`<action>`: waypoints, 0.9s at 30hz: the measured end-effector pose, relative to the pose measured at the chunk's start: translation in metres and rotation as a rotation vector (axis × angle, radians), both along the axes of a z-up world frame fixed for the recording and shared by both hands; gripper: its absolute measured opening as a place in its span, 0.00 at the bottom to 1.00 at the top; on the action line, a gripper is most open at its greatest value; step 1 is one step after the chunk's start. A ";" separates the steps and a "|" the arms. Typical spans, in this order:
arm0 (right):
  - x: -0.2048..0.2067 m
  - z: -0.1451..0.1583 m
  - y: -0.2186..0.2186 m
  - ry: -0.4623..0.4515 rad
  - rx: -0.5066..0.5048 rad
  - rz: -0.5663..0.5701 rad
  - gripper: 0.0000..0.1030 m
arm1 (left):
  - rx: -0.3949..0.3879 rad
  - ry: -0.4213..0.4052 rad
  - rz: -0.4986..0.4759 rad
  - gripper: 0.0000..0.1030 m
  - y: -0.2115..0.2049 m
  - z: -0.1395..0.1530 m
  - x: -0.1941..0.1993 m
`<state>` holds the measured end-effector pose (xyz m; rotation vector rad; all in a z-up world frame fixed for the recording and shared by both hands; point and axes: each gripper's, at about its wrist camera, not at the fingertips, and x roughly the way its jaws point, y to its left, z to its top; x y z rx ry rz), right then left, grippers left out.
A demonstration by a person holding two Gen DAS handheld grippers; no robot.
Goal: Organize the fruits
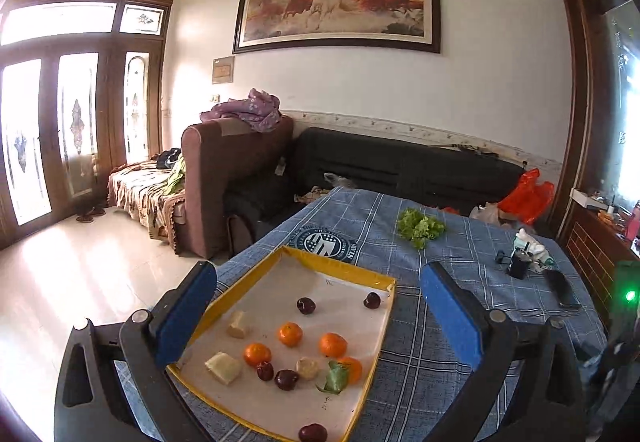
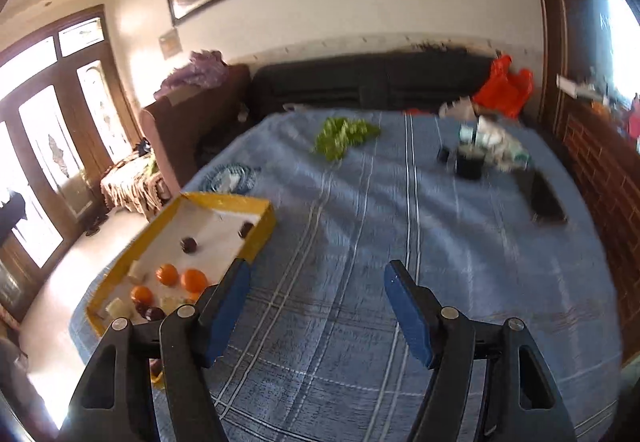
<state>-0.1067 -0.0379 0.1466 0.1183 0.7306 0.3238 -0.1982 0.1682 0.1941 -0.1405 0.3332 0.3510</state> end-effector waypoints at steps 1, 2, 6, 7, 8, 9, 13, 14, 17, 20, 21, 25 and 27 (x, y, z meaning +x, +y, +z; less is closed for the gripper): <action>0.003 -0.012 0.000 0.020 0.018 -0.023 0.72 | -0.005 0.014 -0.009 0.99 -0.003 -0.004 0.004; 0.004 -0.020 0.000 0.031 0.030 -0.041 0.72 | -0.006 0.027 -0.017 0.99 -0.005 -0.007 0.009; 0.008 -0.049 0.004 0.093 0.030 -0.058 0.72 | -0.001 0.022 -0.076 0.99 -0.016 -0.012 0.013; 0.008 -0.053 0.005 0.093 0.022 -0.062 0.72 | 0.002 0.026 -0.090 0.99 -0.020 -0.013 0.014; 0.010 -0.052 0.004 0.093 0.028 -0.059 0.72 | -0.003 0.034 -0.106 0.99 -0.023 -0.014 0.016; 0.011 -0.052 0.003 0.092 0.036 -0.057 0.72 | -0.012 0.040 -0.122 0.99 -0.025 -0.014 0.017; 0.014 -0.054 -0.004 0.093 0.079 -0.062 0.72 | -0.022 0.056 -0.159 0.99 -0.033 -0.018 0.023; 0.014 -0.054 -0.004 0.091 0.085 -0.062 0.72 | -0.018 0.059 -0.159 0.99 -0.033 -0.018 0.023; 0.017 -0.058 -0.004 0.092 0.101 -0.054 0.72 | -0.007 0.076 -0.138 0.99 -0.032 -0.022 0.026; 0.023 -0.061 0.003 0.099 0.096 -0.023 0.72 | -0.006 0.086 -0.103 0.99 -0.027 -0.025 0.029; 0.025 -0.061 0.005 0.102 0.105 -0.008 0.72 | -0.009 0.083 -0.094 0.99 -0.025 -0.025 0.028; 0.021 -0.056 0.015 0.031 0.053 0.020 0.72 | 0.026 0.064 -0.039 0.99 -0.024 -0.034 0.024; 0.018 -0.052 0.017 0.000 0.031 0.032 0.72 | 0.052 0.075 -0.025 0.99 -0.025 -0.040 0.024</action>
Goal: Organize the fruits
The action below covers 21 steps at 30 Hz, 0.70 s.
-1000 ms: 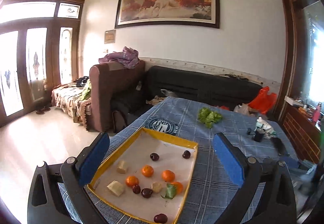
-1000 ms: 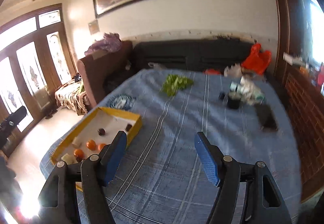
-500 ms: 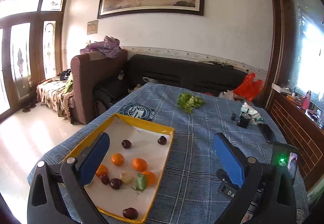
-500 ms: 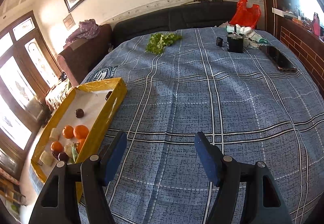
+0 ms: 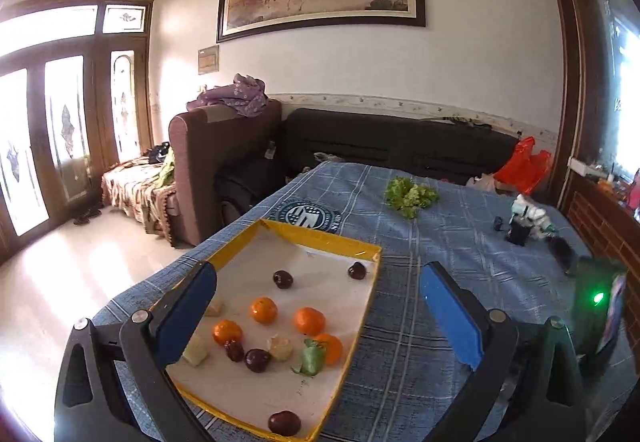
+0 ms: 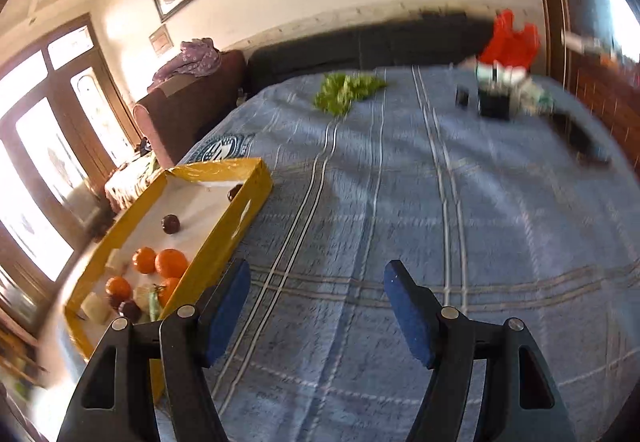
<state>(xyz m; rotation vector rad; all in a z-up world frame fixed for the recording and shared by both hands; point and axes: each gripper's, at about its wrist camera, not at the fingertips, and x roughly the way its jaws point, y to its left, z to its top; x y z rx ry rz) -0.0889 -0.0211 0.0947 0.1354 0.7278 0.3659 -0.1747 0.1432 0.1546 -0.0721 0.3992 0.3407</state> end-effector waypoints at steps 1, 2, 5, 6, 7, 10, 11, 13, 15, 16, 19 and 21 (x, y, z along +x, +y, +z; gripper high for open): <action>-0.001 0.003 0.000 -0.016 -0.013 0.001 0.72 | 0.009 0.004 0.003 0.99 0.000 -0.003 -0.001; -0.003 0.004 -0.001 -0.032 -0.025 0.000 0.72 | 0.019 0.008 0.010 0.99 0.000 -0.005 -0.002; -0.015 0.008 -0.004 -0.086 -0.065 -0.002 0.72 | 0.037 0.022 0.020 0.99 0.004 -0.009 -0.002; -0.018 0.007 -0.005 -0.096 -0.078 -0.004 0.72 | 0.039 0.028 0.023 0.99 0.007 -0.009 -0.001; -0.021 0.005 -0.005 -0.098 -0.090 0.000 0.72 | 0.038 0.035 0.027 0.99 0.010 -0.009 0.000; -0.023 0.001 -0.003 -0.091 -0.119 0.027 0.72 | 0.028 0.023 0.046 0.99 0.018 -0.005 -0.001; -0.024 0.001 -0.002 -0.095 -0.129 0.032 0.72 | 0.028 0.018 0.050 0.99 0.021 -0.004 -0.001; -0.023 0.000 0.001 -0.101 -0.157 0.022 0.72 | 0.020 0.006 0.066 0.99 0.028 -0.003 -0.005; -0.021 -0.001 0.002 -0.069 -0.137 0.025 0.72 | 0.006 -0.001 0.080 0.99 0.035 -0.004 -0.010; -0.022 0.000 0.005 -0.060 -0.125 0.030 0.72 | 0.001 -0.003 0.094 0.99 0.040 -0.006 -0.013; -0.030 0.007 0.013 -0.083 -0.096 0.027 0.72 | -0.021 -0.005 0.125 0.99 0.054 -0.010 -0.022; -0.035 0.010 0.018 -0.080 -0.057 0.019 0.73 | -0.030 0.008 0.149 0.99 0.063 -0.013 -0.025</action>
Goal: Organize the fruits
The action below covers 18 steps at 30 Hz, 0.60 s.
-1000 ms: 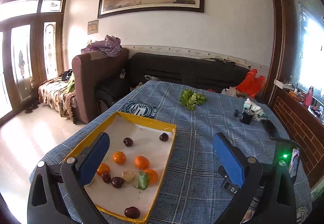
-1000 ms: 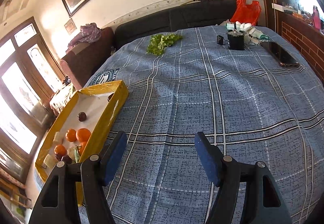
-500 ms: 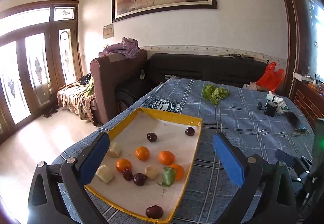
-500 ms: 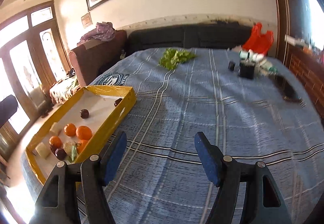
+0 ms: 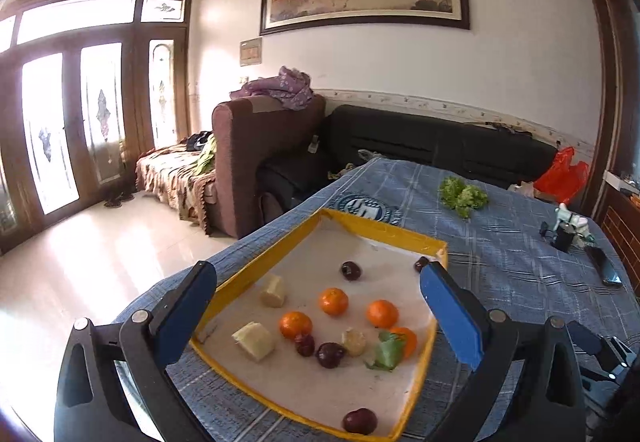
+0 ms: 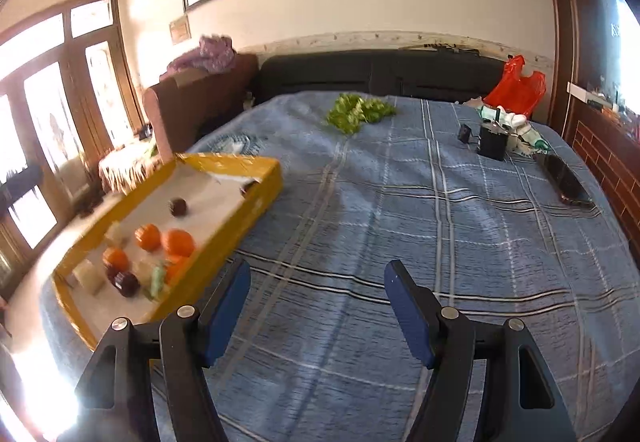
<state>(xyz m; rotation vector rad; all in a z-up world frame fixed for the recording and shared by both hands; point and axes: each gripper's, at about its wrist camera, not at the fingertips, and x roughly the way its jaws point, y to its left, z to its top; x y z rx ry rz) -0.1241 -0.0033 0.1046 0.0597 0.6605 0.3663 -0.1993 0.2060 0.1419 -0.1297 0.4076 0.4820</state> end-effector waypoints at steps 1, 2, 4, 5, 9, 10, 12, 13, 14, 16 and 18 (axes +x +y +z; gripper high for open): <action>-0.003 0.000 0.001 -0.002 0.017 -0.016 0.73 | -0.009 0.004 0.008 0.99 0.004 -0.001 -0.001; -0.006 0.000 0.002 -0.002 0.028 -0.047 0.74 | -0.025 0.008 0.017 0.99 0.010 -0.003 -0.003; -0.008 -0.004 0.004 0.016 0.031 -0.074 0.75 | -0.035 0.032 0.023 0.99 0.015 -0.006 -0.003; -0.008 -0.006 0.006 0.032 0.016 -0.078 0.74 | -0.031 0.048 0.031 0.99 0.017 -0.009 -0.003; -0.016 -0.002 0.013 0.024 -0.027 -0.082 0.74 | -0.060 0.111 0.038 0.99 0.025 -0.020 0.000; -0.019 0.000 0.015 0.013 -0.029 -0.074 0.74 | -0.072 0.117 0.037 0.99 0.026 -0.022 -0.001; -0.023 0.002 0.018 -0.004 -0.028 -0.065 0.75 | -0.104 0.118 0.027 0.99 0.027 -0.025 -0.004; -0.026 0.004 0.020 -0.006 -0.021 -0.056 0.75 | -0.108 0.119 0.016 0.99 0.026 -0.026 -0.006; -0.028 0.005 0.021 -0.008 -0.018 -0.050 0.75 | -0.103 0.124 0.010 0.99 0.024 -0.027 -0.007; -0.033 0.006 0.024 -0.016 -0.021 -0.046 0.75 | -0.095 0.129 -0.009 0.99 0.019 -0.026 -0.009; -0.038 0.007 0.028 -0.015 -0.018 -0.033 0.75 | -0.100 0.134 -0.024 0.99 0.017 -0.027 -0.009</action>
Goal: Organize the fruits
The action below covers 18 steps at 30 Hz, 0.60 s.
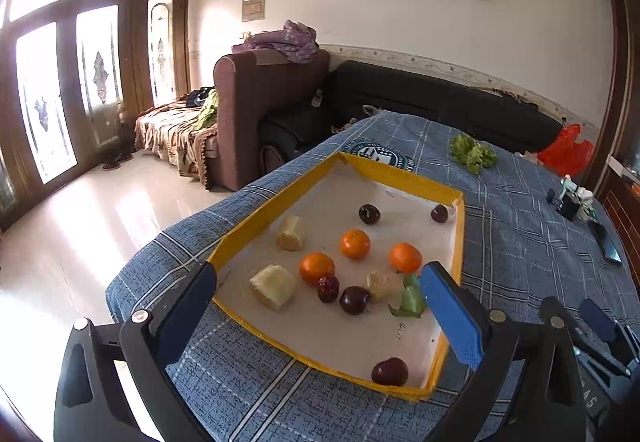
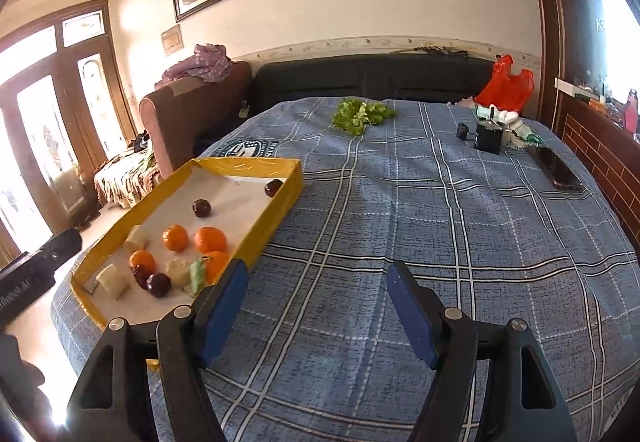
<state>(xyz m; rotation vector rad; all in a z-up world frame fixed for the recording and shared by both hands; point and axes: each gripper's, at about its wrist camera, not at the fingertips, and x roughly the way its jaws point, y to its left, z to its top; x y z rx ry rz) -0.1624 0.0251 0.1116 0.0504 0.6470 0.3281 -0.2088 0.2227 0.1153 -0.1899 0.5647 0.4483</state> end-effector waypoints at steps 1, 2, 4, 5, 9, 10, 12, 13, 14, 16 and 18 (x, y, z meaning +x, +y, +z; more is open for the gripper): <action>-0.002 -0.001 0.002 0.001 0.000 0.008 0.75 | -0.002 0.002 -0.005 0.99 0.000 -0.001 -0.001; -0.005 -0.002 0.007 0.001 -0.008 0.017 0.75 | -0.003 0.004 -0.006 0.99 -0.001 -0.001 -0.002; -0.010 -0.004 0.014 0.000 -0.022 0.036 0.75 | -0.006 0.010 -0.007 0.99 0.000 -0.003 -0.003; -0.012 -0.006 0.017 0.001 -0.029 0.046 0.75 | -0.008 0.012 -0.007 0.99 0.001 -0.004 -0.003; -0.017 -0.011 0.026 0.011 -0.042 0.076 0.76 | -0.007 0.020 -0.003 0.99 0.001 -0.006 -0.004; -0.019 -0.012 0.028 0.010 -0.044 0.082 0.76 | -0.007 0.022 -0.003 0.99 0.001 -0.006 -0.004; -0.020 -0.012 0.029 0.006 -0.049 0.090 0.76 | -0.009 0.023 -0.002 0.99 0.001 -0.006 -0.003; -0.021 -0.012 0.030 0.003 -0.052 0.092 0.76 | -0.009 0.023 -0.001 0.99 0.001 -0.006 -0.003; -0.022 -0.012 0.030 0.001 -0.054 0.092 0.76 | -0.008 0.023 -0.001 0.99 0.001 -0.007 -0.003; -0.022 -0.012 0.029 -0.003 -0.054 0.090 0.76 | -0.005 0.026 -0.003 0.99 0.001 -0.007 -0.003; -0.021 -0.014 0.028 -0.001 -0.055 0.088 0.76 | -0.004 0.030 -0.005 0.99 0.000 -0.008 -0.001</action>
